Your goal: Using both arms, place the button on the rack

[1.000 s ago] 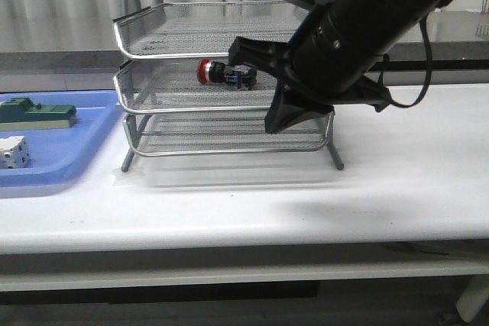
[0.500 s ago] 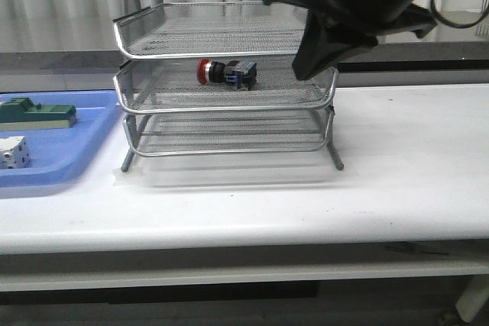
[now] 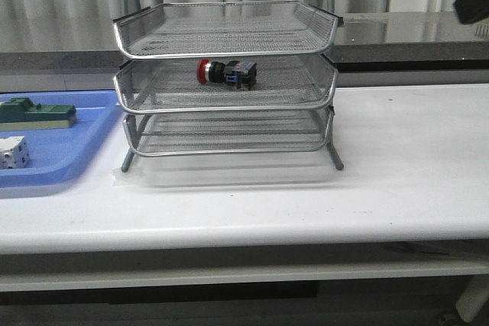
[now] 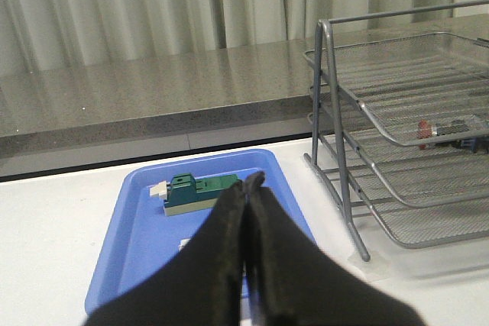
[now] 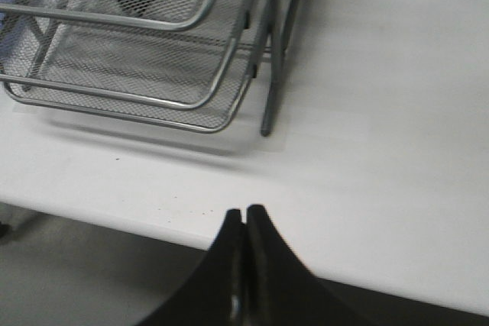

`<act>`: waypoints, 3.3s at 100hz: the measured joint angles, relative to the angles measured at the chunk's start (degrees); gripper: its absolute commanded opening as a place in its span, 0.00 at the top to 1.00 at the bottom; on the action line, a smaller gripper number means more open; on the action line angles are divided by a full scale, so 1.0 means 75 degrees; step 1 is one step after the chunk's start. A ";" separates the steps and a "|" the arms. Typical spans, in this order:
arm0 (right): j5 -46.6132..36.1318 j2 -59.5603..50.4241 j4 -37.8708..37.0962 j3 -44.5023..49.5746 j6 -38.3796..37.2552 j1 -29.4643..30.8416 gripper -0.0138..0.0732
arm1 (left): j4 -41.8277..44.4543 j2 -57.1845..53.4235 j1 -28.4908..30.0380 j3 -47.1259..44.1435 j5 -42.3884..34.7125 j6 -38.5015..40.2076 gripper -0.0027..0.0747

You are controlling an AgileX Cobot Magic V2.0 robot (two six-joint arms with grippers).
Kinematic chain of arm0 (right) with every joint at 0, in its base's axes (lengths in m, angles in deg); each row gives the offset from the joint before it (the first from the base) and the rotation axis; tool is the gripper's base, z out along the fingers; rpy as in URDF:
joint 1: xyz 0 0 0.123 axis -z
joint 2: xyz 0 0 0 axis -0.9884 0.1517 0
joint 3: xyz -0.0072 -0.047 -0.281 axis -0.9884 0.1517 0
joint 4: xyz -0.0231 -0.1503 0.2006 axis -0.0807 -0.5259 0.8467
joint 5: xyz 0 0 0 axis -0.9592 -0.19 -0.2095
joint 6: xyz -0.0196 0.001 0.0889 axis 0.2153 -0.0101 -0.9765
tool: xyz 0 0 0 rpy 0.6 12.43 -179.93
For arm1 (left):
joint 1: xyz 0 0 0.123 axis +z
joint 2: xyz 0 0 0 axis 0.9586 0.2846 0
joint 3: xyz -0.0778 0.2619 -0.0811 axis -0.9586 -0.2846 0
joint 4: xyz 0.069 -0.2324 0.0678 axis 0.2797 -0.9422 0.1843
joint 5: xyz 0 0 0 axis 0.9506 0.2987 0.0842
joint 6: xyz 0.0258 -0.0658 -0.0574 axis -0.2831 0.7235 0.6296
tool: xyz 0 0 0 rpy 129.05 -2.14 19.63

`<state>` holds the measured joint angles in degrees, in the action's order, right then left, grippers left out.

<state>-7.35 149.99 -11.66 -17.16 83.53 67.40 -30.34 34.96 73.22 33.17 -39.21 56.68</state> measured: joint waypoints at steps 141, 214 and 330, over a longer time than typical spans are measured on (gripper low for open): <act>0.1002 -0.5265 -0.0429 0.2028 0.0000 0.0911 0.91 | 0.0000 0.0000 0.0000 0.0000 0.0000 0.0000 0.99; -0.1898 -0.8317 -0.1209 0.5777 0.0000 0.0911 0.91 | 0.0000 0.0000 0.0000 0.0000 0.0000 0.0000 0.99; -0.2594 -0.8314 -0.1263 0.6371 -0.0066 0.0986 0.91 | 0.0000 0.0000 0.0000 -0.0029 0.0000 0.0000 0.99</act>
<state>-26.81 87.63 -21.13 30.63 83.04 74.80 -30.34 34.96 73.22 32.95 -39.21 56.68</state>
